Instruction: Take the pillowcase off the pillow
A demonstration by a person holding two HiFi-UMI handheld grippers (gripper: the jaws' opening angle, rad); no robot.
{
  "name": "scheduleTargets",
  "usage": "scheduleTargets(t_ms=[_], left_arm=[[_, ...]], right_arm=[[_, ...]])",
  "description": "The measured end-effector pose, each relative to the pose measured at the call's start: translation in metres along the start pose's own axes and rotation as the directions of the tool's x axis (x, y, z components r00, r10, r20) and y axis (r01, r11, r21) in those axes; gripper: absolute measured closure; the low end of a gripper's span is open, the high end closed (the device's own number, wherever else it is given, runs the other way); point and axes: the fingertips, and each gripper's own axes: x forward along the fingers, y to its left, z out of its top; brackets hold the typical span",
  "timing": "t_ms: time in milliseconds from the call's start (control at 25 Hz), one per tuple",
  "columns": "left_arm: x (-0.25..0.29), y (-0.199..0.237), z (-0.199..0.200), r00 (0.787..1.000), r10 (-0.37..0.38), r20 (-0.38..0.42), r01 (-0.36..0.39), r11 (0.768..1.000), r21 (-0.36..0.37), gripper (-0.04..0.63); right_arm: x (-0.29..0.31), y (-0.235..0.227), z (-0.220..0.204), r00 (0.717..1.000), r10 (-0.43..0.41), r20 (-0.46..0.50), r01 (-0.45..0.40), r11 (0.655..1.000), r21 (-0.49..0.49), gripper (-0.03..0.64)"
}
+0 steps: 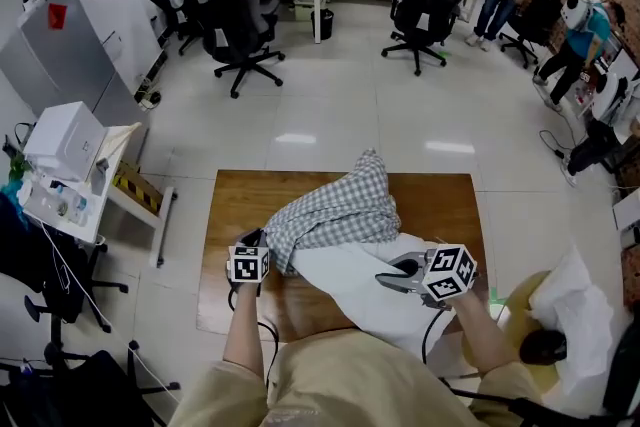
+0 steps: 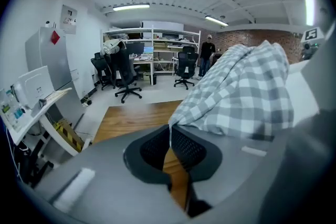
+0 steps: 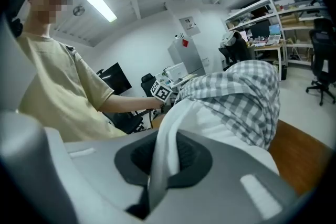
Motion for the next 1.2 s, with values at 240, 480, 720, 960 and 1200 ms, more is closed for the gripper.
scheduleTargets(t_ms=[240,480,720,960,1200], left_arm=[[0.003,0.004,-0.005,0.993,-0.069,-0.1,0.069,0.998,-0.009,0.579],[-0.096,-0.053,0.088,0.93,-0.365,0.034,0.365,0.931,-0.013,0.395],[-0.118,-0.191,0.198,0.832,-0.525,0.18,0.482,0.844,0.234,0.129],[-0.046,-0.258,0.14,0.873,-0.417,-0.254,0.488,0.745,0.454,0.255],[0.012,-0.207,0.076,0.922,-0.139,-0.36,0.335,0.753,0.567,0.565]], right_arm=[[0.007,-0.01,0.005,0.999,-0.048,0.006,0.048,0.998,-0.027,0.611],[-0.002,-0.025,0.008,0.995,-0.096,-0.002,0.096,0.994,-0.053,0.609],[0.019,-0.017,-0.008,0.992,-0.098,-0.077,0.088,0.989,-0.119,0.607],[0.043,0.005,-0.01,0.989,-0.085,-0.124,0.064,0.983,-0.17,0.607],[0.042,0.009,-0.025,0.989,-0.115,-0.09,0.101,0.984,-0.146,0.607]])
